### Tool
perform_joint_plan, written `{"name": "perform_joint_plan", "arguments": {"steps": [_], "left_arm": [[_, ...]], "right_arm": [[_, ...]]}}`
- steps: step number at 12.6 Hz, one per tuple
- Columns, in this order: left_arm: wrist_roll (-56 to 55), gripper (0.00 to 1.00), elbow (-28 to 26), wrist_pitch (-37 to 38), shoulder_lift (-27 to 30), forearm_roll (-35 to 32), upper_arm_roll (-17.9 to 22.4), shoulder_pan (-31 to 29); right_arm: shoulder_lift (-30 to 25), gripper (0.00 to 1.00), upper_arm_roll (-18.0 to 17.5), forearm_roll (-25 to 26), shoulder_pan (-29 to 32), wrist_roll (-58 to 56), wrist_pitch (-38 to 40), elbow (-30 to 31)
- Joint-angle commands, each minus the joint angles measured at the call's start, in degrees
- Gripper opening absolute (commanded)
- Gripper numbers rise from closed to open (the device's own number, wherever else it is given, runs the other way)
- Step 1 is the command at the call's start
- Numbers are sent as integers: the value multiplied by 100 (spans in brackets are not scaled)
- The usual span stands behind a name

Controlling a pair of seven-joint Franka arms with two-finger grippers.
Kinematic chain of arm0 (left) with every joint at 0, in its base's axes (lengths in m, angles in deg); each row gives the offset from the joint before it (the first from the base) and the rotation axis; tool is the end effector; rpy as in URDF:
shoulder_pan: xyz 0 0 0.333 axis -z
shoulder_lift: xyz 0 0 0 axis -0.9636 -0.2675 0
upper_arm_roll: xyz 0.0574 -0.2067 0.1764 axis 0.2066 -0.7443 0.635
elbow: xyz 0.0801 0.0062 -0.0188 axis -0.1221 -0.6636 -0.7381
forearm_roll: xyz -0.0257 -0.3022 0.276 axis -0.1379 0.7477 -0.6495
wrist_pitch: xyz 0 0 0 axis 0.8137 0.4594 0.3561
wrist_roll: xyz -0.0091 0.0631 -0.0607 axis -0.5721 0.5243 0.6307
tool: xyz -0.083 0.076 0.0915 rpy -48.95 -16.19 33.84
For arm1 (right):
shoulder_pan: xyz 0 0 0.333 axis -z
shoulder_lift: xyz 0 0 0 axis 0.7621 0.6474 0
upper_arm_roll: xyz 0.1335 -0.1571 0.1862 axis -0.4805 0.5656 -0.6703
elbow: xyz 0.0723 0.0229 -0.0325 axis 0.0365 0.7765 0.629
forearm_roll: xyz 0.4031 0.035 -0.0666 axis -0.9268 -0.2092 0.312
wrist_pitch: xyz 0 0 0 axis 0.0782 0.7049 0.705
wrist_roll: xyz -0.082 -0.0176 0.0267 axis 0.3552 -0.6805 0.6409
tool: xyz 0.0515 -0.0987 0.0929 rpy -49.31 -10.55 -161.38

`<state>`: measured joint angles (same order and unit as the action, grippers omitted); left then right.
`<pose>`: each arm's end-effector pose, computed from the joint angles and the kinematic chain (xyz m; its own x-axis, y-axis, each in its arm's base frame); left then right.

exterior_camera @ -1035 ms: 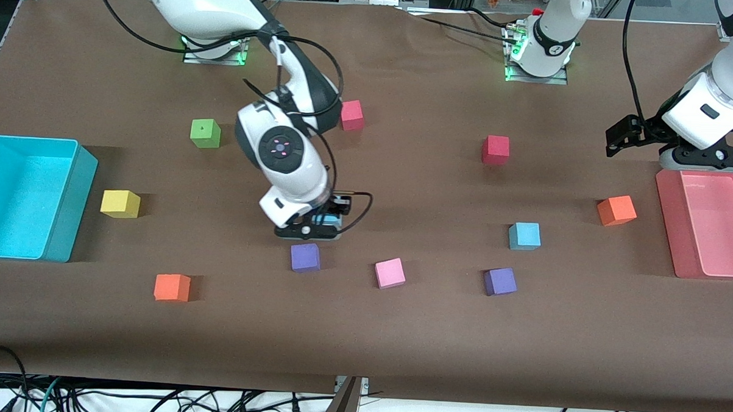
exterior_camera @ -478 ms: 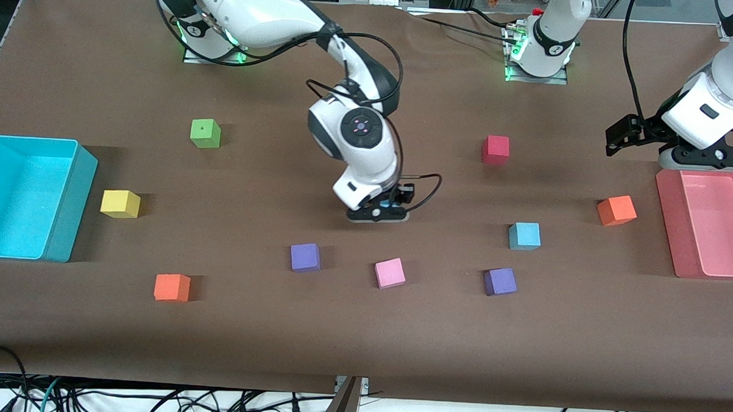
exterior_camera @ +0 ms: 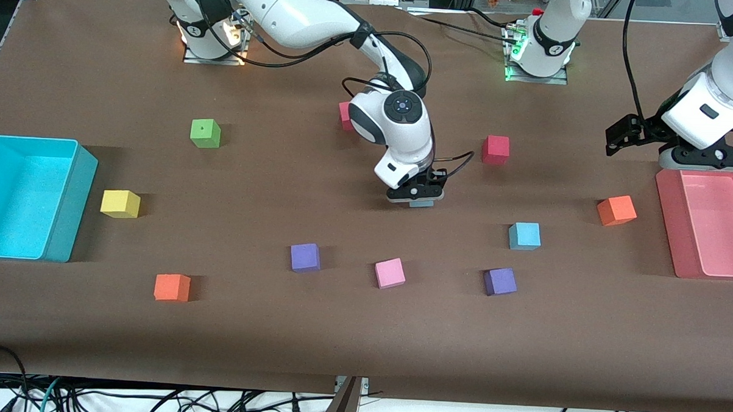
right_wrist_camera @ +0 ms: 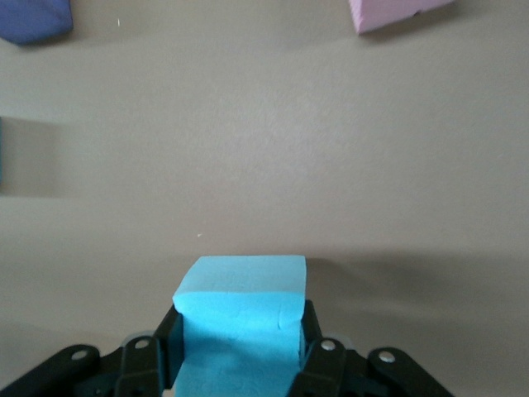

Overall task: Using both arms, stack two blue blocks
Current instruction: 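Carry the light blue cube with the right gripper toward the table middle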

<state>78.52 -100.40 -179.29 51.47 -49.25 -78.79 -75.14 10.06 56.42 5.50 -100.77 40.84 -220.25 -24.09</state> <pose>0.5648 -0.0499 0.5067 0.9990 -0.0021 -0.0446 -0.0032 -0.9997 -0.0246 0.4866 0.6283 0.1813 0.9922 0.0025 0.1243 0.0286 -0.9776 -0.2085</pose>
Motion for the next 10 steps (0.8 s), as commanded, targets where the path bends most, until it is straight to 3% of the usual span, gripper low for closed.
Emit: {"name": "perform_joint_plan", "arguments": {"steps": [1,7,10], "left_arm": [[135,100,162,140,-63,136,-2,-31],[127,100,162,140,-63,136,-2,-31],[135,100,162,140,-63,136,-2,-31]], "right_arm": [[232,50,127,-20,-83,107,-100,-272],[487,52,180,-37,-56,221,-337,-272],[478,68,216,-72,-56,230,-347,-272]]}}
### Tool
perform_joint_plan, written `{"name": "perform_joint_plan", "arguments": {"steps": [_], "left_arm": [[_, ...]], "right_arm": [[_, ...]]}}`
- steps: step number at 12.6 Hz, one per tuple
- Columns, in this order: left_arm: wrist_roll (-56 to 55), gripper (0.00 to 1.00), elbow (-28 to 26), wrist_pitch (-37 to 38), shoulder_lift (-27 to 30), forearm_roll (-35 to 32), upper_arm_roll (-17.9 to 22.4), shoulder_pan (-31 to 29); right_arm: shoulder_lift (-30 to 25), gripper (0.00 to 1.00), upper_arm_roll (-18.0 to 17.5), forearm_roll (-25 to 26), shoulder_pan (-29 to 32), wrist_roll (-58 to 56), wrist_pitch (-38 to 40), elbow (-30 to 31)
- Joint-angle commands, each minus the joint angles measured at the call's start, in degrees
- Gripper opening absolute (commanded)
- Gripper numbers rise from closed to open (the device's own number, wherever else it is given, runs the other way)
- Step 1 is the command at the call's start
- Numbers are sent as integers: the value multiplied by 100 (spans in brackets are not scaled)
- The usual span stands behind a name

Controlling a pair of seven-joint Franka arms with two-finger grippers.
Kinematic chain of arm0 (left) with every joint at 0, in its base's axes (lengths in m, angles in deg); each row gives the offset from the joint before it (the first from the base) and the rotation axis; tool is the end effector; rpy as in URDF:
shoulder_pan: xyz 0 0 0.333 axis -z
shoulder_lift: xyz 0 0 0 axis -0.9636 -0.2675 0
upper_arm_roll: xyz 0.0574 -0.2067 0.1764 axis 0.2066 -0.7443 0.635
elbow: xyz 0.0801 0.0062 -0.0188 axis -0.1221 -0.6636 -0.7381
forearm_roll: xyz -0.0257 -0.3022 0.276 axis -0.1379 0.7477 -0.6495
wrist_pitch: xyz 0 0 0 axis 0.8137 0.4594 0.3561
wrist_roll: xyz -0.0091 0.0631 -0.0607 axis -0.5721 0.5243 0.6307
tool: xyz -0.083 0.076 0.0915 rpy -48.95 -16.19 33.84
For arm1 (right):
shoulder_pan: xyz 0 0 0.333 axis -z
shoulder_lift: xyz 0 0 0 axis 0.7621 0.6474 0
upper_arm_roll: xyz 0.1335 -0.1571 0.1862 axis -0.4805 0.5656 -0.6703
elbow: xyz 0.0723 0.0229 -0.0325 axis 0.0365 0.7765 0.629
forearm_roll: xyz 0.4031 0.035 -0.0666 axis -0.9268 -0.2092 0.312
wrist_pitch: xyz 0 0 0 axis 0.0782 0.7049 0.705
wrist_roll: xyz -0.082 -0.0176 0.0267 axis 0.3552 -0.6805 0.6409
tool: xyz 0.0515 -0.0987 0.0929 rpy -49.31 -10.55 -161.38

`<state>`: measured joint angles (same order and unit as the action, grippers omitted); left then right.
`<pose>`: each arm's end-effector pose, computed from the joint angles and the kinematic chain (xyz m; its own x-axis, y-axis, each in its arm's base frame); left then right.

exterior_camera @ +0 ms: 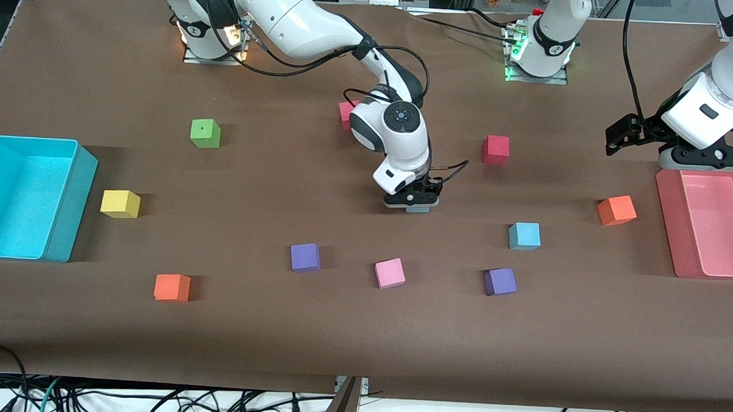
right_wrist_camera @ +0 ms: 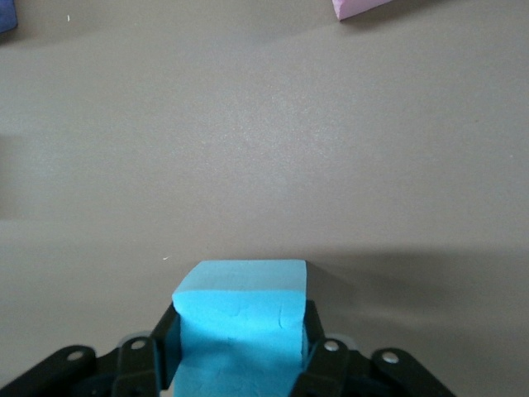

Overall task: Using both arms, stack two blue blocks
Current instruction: 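Carry the light blue cube with the right gripper toward the table middle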

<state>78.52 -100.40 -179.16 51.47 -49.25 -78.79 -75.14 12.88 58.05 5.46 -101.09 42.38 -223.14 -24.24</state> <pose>0.5645 -0.0499 0.5066 0.9989 -0.0020 -0.0469 -0.0032 -0.9997 -0.0248 0.4944 0.6200 0.1495 0.9896 -0.0326 0.1398 -0.0041 -0.9798 -0.2001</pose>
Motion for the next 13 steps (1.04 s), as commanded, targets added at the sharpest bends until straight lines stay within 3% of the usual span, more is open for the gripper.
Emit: {"name": "perform_joint_plan", "arguments": {"steps": [1,3,13], "left_arm": [[127,100,162,127,-63,136,-2,-32],[127,100,162,127,-63,136,-2,-32],[136,100,153,101,-195,136,-2,-23]], "right_arm": [[197,81,70,-68,-15,68,-58,-257],[171,99,96,-68,-6,68,-49,-257],[-207,100,114,-323,108,24,363,-257]]}}
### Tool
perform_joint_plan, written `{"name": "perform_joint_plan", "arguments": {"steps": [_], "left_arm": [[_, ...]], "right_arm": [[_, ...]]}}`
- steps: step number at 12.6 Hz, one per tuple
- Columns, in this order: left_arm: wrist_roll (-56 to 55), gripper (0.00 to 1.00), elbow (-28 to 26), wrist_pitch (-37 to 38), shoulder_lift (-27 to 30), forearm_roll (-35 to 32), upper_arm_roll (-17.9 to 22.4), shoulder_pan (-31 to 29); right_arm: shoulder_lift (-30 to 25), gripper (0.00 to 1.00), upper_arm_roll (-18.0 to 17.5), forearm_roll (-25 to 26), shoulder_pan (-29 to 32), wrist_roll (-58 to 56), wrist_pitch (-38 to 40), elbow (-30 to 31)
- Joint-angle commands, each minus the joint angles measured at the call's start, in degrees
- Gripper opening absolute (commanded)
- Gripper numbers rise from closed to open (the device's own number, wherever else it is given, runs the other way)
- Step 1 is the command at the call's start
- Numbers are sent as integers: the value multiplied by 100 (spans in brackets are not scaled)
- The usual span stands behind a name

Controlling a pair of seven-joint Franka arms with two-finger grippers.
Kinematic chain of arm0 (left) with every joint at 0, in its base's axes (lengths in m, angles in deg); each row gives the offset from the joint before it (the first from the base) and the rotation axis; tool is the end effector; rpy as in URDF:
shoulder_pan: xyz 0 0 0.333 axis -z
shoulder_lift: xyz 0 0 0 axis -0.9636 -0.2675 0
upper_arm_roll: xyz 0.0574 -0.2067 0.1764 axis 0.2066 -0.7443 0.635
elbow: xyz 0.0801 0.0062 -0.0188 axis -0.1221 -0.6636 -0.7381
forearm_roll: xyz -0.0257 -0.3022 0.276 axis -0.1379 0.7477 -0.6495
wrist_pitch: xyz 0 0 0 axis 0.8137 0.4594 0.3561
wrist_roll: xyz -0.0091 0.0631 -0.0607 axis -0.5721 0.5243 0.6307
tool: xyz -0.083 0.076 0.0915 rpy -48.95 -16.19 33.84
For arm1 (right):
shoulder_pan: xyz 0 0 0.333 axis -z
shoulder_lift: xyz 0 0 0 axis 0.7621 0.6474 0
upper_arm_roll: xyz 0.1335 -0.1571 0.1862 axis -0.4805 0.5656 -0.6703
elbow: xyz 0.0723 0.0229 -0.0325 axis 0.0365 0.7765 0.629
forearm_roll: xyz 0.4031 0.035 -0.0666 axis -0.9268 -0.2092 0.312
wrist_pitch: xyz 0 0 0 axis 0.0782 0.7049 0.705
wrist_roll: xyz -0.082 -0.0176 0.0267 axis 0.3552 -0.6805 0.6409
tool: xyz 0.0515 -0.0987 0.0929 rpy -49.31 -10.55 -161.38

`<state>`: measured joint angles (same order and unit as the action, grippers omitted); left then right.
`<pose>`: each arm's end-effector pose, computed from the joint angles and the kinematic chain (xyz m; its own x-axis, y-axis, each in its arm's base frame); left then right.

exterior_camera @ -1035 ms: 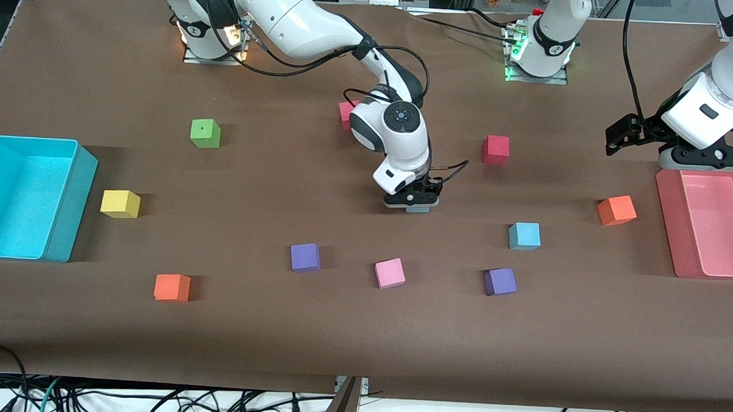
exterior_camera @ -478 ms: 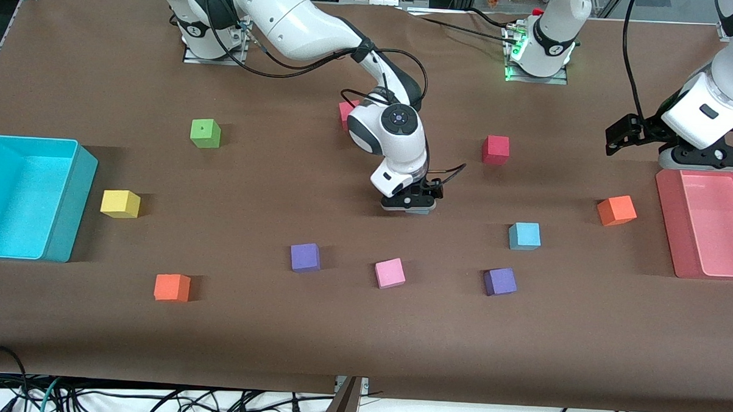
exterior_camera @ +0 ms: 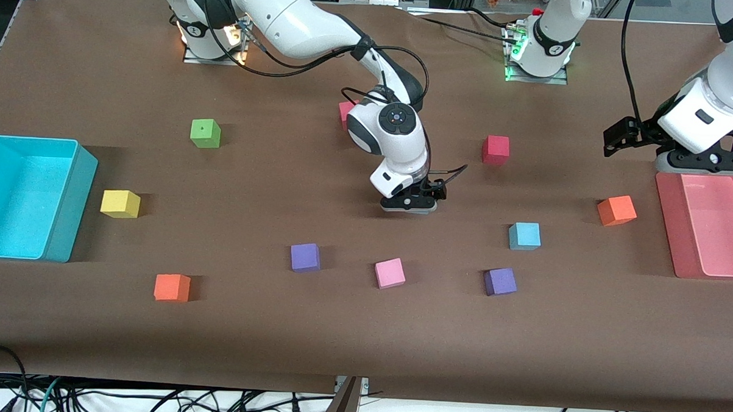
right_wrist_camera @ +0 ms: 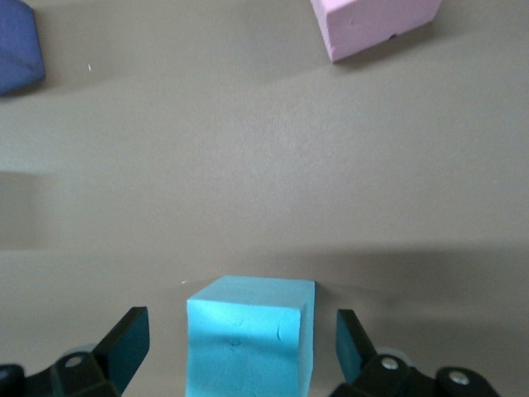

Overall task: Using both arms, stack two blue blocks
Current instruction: 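Lower the light blue cube onto the table and open the right gripper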

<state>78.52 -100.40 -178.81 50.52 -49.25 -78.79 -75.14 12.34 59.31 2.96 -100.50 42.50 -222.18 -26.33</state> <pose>0.5664 -0.0498 0.4967 0.9976 -0.0019 -0.0695 -0.0036 -0.9997 -0.0251 0.5135 0.6151 0.1739 0.9868 -0.0803 0.1408 -0.0455 -0.9710 -0.2348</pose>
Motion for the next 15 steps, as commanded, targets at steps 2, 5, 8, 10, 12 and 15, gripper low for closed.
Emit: {"name": "perform_joint_plan", "arguments": {"steps": [2,5,8,10,12,15], "left_arm": [[136,100,154,39,-135,118,-2,-14],[136,100,154,39,-135,118,-2,-14],[144,100,154,48,-135,118,-2,-14],[144,100,154,39,-153,144,-2,-14],[136,100,154,39,-214,145,-2,-5],[118,100,154,39,-241,136,-2,-14]], "right_arm": [[-294,100,-73,-73,180,-59,390,-39],[-592,100,-196,-91,479,-427,758,-22],[-891,100,-319,-91,812,-998,1373,13],[-1119,99,-468,-99,1058,-1349,1646,127],[-1418,100,-635,-187,1383,-1797,1892,346],[-1892,100,-688,-249,1683,-2614,2157,846]]}}
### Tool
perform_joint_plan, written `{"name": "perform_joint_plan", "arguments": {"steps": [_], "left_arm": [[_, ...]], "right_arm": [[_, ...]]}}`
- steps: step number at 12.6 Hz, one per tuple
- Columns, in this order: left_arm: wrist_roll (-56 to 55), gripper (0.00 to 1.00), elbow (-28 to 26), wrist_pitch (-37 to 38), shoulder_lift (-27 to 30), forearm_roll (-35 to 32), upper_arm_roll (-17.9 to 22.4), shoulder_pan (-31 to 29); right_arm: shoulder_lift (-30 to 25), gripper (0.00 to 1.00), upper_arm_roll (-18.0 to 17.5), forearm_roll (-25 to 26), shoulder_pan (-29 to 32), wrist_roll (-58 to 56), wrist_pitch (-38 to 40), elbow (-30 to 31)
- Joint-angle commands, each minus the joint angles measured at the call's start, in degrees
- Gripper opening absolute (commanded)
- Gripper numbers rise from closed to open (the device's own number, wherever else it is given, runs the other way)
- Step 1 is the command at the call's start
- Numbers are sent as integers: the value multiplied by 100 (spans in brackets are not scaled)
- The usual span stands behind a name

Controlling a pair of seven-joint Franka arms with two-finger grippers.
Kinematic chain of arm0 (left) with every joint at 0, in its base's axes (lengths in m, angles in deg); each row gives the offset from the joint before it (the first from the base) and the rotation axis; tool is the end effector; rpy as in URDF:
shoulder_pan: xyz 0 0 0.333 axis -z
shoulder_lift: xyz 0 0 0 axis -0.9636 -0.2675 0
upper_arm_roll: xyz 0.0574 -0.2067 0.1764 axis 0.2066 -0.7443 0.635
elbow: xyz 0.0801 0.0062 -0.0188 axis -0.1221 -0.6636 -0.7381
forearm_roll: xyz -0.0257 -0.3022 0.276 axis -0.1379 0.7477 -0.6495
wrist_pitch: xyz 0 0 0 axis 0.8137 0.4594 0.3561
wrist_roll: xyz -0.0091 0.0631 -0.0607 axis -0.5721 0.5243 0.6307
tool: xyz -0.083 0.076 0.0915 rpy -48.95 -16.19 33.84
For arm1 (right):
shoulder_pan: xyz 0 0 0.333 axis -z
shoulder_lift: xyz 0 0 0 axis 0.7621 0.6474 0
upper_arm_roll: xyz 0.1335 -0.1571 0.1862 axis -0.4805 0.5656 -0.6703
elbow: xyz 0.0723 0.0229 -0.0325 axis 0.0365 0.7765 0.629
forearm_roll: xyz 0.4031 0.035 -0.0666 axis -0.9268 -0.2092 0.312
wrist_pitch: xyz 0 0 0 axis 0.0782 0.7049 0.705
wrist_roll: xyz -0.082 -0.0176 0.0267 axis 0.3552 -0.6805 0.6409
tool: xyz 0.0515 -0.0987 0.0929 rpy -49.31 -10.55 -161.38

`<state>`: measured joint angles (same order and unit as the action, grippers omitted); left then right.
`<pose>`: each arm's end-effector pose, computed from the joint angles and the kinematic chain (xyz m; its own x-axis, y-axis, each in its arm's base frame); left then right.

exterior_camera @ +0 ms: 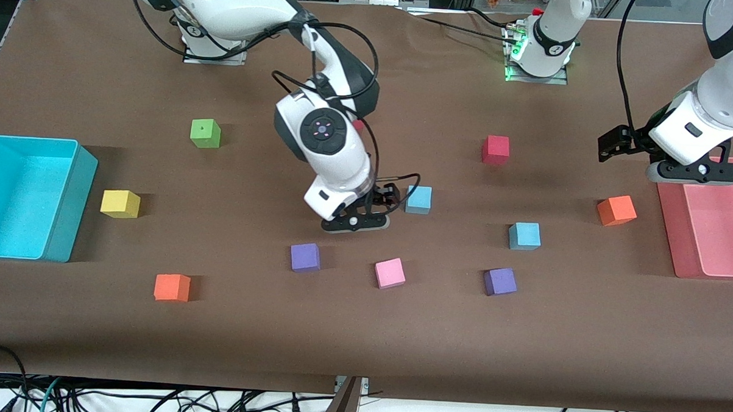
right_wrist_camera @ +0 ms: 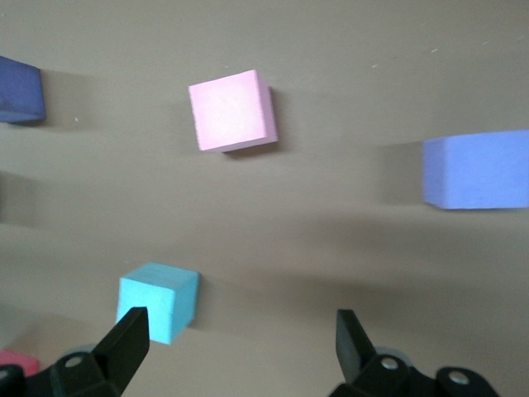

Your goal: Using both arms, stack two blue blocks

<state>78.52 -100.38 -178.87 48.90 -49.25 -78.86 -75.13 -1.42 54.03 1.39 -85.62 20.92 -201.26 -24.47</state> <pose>0.5709 -0.0505 0.4809 0.9953 -0.0033 -0.0963 -0.0057 -0.9997 -0.0245 0.5964 0.4905 0.3065 0.9934 0.1099 0.0317 0.1137 -0.9781 -0.1745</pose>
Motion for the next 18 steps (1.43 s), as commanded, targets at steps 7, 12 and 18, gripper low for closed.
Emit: {"name": "perform_joint_plan", "arguments": {"steps": [7,12,18], "left_arm": [[83,100,152,71,-69,145,5,-14],[83,100,152,71,-69,145,5,-14],[83,100,152,71,-69,153,5,-5]], "right_arm": [[-1035,100,-872,-92,766,-1784,-345,1583],[-1142,100,-890,-449,855,-2074,-741,1884],[-782,100,-864,-2383,846,-3942,-1945,2323]]}}
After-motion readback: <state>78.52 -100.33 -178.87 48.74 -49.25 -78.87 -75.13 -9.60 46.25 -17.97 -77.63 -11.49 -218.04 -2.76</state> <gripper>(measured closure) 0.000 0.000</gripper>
